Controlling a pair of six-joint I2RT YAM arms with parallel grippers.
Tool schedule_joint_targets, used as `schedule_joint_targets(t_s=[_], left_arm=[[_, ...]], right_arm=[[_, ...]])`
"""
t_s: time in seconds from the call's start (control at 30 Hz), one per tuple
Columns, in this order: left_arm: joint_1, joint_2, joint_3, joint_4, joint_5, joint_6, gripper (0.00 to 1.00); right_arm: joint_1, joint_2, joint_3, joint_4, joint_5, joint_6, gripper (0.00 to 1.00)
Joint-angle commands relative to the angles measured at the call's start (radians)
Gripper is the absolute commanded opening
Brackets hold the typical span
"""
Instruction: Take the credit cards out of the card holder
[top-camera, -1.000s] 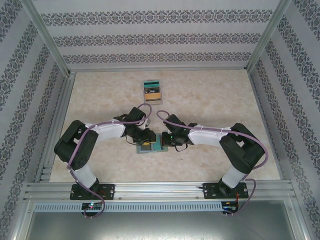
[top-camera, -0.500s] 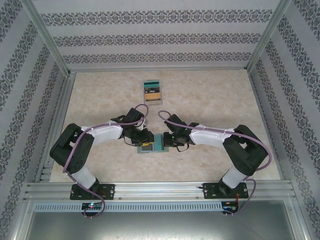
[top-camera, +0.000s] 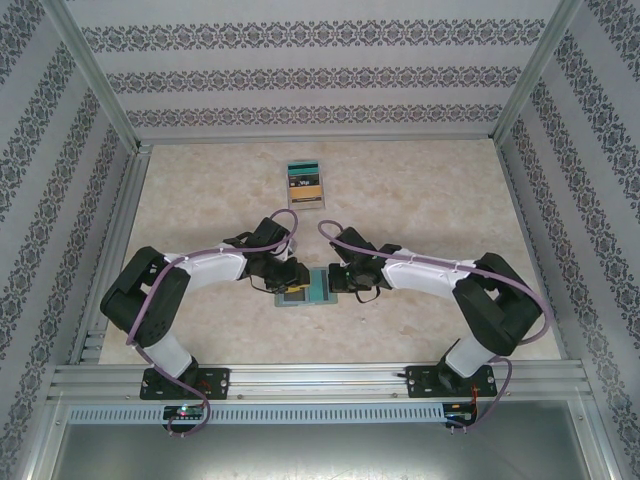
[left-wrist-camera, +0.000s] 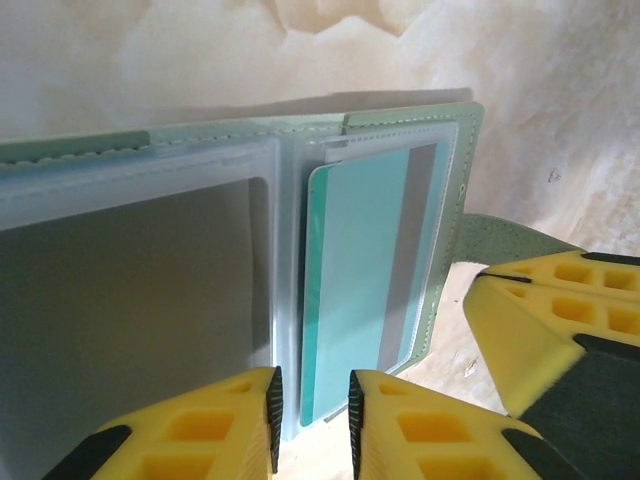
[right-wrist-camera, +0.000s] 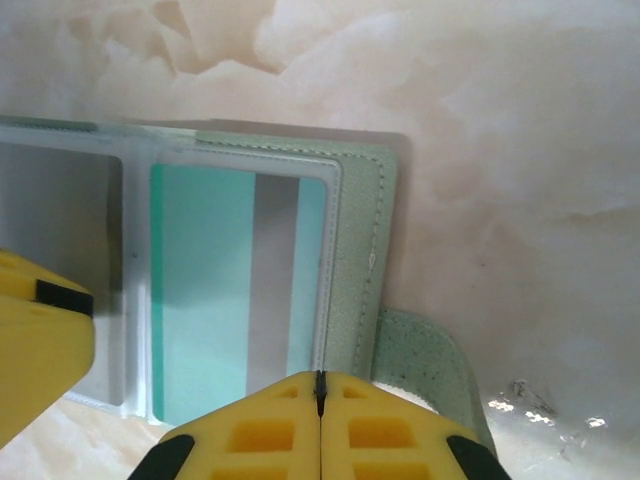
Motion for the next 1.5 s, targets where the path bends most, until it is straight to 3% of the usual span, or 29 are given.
schedule_joint_targets(t_s=[0.0,0.43,0.8,1.47], left_arm=[[-0.011,0.024,-0.014,0.025,-0.013,-0.011,0.27],[-0.012,0.041,-0.020,0.023,-0.018,-0.008,0.24],[0.035,-0.110,-0.034,-0.138,-0.120,0.073,0.23],[0.043,-0.038,-0.084,-0.130,-0.127,0.078,0.21]], right_arm=[[0.012,0.035,0.027,-0.003,-0.001,-0.016,0.07],[0.033,0.082,0.031,0.007,-0.004,-0.011,0.07],[0.045,0.034,0.067,-0.055,0.048,-0.028,0.08],[0.062,0.132,0.095,-0.044,0.016,-0.031,0.07]])
